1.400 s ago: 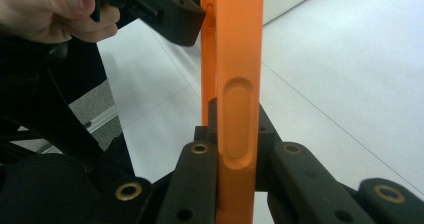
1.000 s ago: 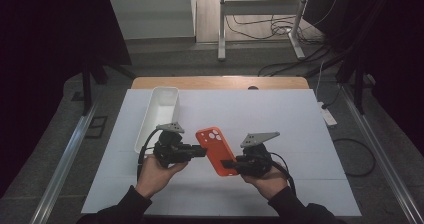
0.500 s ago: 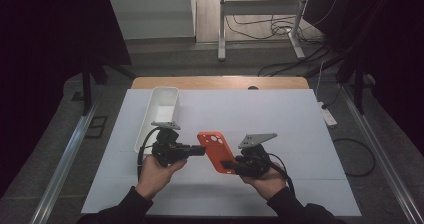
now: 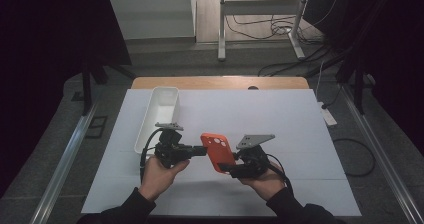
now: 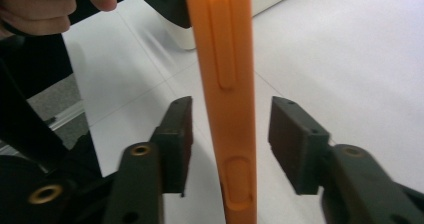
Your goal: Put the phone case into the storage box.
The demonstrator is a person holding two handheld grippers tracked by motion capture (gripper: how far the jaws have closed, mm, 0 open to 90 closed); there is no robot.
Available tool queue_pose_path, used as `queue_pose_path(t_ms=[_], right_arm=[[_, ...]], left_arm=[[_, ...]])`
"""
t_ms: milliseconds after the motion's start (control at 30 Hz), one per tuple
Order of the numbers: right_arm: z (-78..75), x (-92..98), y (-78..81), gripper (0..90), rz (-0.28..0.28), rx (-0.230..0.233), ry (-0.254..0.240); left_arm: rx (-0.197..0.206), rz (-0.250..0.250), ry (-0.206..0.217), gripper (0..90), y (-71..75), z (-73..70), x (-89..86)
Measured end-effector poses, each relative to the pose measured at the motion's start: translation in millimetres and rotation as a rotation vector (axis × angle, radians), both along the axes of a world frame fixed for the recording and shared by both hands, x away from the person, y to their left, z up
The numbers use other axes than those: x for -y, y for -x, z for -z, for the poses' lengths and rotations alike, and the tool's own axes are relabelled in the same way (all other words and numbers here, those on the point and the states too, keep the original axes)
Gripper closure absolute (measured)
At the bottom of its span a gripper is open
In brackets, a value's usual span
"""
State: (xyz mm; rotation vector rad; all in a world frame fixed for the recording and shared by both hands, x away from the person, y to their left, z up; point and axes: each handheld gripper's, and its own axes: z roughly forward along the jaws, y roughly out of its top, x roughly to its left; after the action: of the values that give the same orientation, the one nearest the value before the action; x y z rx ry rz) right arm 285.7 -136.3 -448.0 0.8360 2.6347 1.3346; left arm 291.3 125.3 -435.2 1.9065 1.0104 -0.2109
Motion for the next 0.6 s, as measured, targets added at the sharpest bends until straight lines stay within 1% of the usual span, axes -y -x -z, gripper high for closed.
queue_pose_path(t_ms=[33,167,300,333,400,433,500,600], right_arm=[[0.0,0.0,0.0,48.6,0.000,0.000,0.000],[0.4,-1.8,0.2,40.0,0.006,0.017,0.003],[-0.5,-2.1,0.1,33.5,0.010,0.015,-0.002],[-0.5,-2.1,0.1,33.5,0.010,0.015,-0.002],[0.1,-2.8,-0.6,27.6,0.012,0.007,-0.004],[0.4,-3.0,-0.7,24.8,0.015,0.010,0.003],[0.9,-3.3,-0.3,22.0,0.019,0.020,0.014],[0.8,-3.0,0.6,19.6,0.019,0.027,0.015]], left_arm=[[0.000,0.000,0.000,89.1,0.0,0.0,0.0],[0.007,-0.010,-0.013,89.1,0.6,-0.7,1.2],[0.013,-0.024,-0.022,89.0,-0.1,-0.9,-0.6],[0.013,-0.024,-0.022,89.0,-0.1,-0.9,-0.6],[0.015,-0.033,-0.032,89.1,-0.4,-1.3,-1.6],[0.017,-0.037,-0.035,89.1,-0.5,-1.5,-2.0],[0.020,-0.041,-0.039,89.0,-1.0,-1.6,-3.0],[0.022,-0.048,-0.043,89.0,-1.5,-1.6,-4.1]])
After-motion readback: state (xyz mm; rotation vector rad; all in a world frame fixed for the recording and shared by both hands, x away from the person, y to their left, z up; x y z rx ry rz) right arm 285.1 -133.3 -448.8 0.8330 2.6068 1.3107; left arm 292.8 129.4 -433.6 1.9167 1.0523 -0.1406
